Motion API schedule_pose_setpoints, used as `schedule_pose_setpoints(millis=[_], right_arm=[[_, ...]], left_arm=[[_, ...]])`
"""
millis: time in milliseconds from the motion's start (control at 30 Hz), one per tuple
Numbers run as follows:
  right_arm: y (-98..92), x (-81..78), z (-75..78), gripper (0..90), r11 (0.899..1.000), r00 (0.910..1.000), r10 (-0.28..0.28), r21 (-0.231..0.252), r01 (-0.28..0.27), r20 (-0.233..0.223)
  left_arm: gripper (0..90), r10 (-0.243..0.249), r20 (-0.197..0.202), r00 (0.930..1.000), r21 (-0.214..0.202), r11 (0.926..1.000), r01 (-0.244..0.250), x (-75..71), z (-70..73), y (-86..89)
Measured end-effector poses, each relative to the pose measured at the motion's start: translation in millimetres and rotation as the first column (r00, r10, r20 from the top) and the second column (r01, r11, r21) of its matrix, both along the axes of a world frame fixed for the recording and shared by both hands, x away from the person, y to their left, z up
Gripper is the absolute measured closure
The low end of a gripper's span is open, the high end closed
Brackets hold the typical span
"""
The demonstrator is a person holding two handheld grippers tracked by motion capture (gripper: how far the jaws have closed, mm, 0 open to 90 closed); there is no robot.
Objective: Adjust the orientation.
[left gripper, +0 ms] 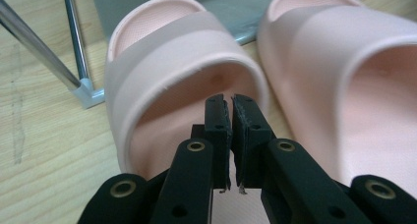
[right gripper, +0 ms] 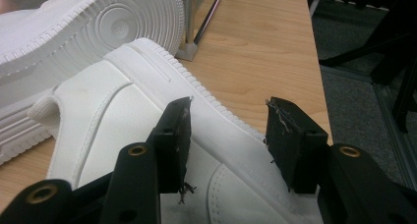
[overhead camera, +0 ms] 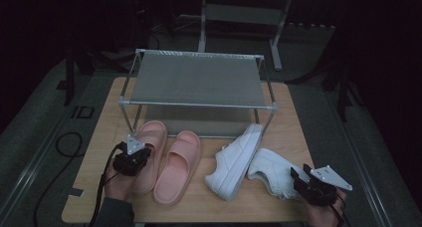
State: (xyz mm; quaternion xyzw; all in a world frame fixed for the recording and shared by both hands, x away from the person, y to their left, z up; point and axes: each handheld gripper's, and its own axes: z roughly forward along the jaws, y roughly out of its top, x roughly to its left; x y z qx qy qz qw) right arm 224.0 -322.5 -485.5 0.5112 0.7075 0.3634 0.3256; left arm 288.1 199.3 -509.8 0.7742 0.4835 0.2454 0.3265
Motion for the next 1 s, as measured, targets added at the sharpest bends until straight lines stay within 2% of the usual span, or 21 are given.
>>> schedule_pose_setpoints(millis=[100, 267, 400, 533, 567, 600, 767, 833, 900, 1000], right_arm=[[-0.2, -0.1, 0.0, 51.6, 1.000, 1.0000, 0.000, 0.002, 0.000, 0.000], [-0.5, -0.4, 0.1, 51.6, 1.000, 1.0000, 0.003, 0.002, -0.003, 0.000], [-0.7, -0.4, 0.0, 51.6, 1.000, 1.0000, 0.003, 0.002, -0.003, 0.000], [-0.2, -0.2, -0.1, 51.6, 1.000, 1.0000, 0.002, 0.000, -0.002, 0.001], [-0.2, -0.2, -0.1, 51.6, 1.000, 1.0000, 0.002, 0.000, -0.002, 0.001], [-0.1, -0.3, 0.0, 51.6, 1.000, 1.0000, 0.002, 0.000, -0.002, 0.001], [-0.3, -0.3, -0.1, 51.7, 1.000, 1.0000, 0.002, 0.001, -0.002, 0.001], [-0.4, -0.1, -0.2, 51.6, 1.000, 1.0000, 0.002, 0.002, -0.002, 0.002], [-0.3, -0.1, -0.2, 51.6, 1.000, 1.0000, 0.001, 0.001, -0.001, 0.001], [-0.2, -0.2, -0.1, 51.6, 1.000, 1.0000, 0.001, 0.001, -0.001, 0.001]], left_arm=[[85.3, -0.030, 0.007, 0.9995, 0.006, 0.9995, 0.030, 10.2, -3.7, -2.0], [87.4, -0.077, -0.005, 0.9970, 0.007, 0.9970, 0.077, 23.3, -9.7, -3.8], [89.5, -0.113, -0.005, 0.9936, 0.015, 0.9935, 0.113, 21.2, -9.1, -6.2], [89.5, -0.177, -0.008, 0.9843, 0.001, 0.9843, 0.177, 17.0, -8.5, -11.4], [89.5, -0.177, -0.008, 0.9843, 0.001, 0.9843, 0.177, 17.0, -8.5, -11.4], [89.6, -0.183, -0.020, 0.9829, 0.024, 0.9827, 0.184, 15.4, -9.5, -16.4], [89.8, -0.196, -0.034, 0.9799, 0.026, 0.9800, 0.197, 13.2, -11.0, -16.1], [89.9, -0.205, -0.057, 0.9770, 0.044, 0.9771, 0.208, 9.3, -15.7, -16.7], [90.0, -0.207, -0.064, 0.9762, 0.031, 0.9773, 0.210, 6.6, -15.6, -14.7], [90.0, -0.199, -0.070, 0.9774, 0.032, 0.9789, 0.202, 2.1, -14.8, -12.8]])
